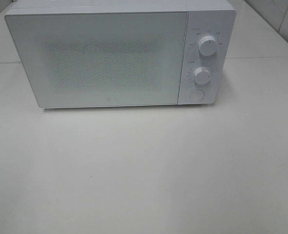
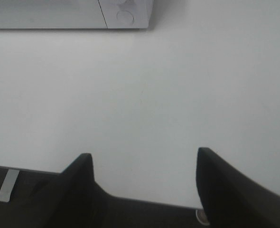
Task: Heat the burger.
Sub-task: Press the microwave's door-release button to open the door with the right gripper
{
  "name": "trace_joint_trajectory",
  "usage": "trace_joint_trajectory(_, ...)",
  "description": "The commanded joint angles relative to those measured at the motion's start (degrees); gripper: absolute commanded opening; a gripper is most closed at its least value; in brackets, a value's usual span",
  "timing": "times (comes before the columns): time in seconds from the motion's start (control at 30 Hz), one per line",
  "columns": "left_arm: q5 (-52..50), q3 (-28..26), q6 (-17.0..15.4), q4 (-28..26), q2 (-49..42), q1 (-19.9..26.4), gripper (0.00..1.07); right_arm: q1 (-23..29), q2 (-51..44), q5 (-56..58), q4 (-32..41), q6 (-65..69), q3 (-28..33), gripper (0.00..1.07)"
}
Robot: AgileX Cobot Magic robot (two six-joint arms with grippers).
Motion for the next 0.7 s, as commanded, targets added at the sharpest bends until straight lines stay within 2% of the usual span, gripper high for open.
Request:
trace_joint_trajectory(0.03,-0.7,0.0,-0.3,0.2,-1.2,0.1,0.0,-0.1,-3.8,-3.2,0.0,-2.1,2.5,0.6)
trace_joint_trajectory(0.37,-0.7,0.0,-0.3,0.2,-1.2,0.1,0.0,-0.1,-14.7,-8.3,0.0,-4.8,10.3,0.59)
trace_joint_trajectory(0.7,-0.7,0.0,-0.3,0.0,-1.2,0.1,0.0,-0.1,-14.7,-9.1,0.0,-4.6,10.7,0.55)
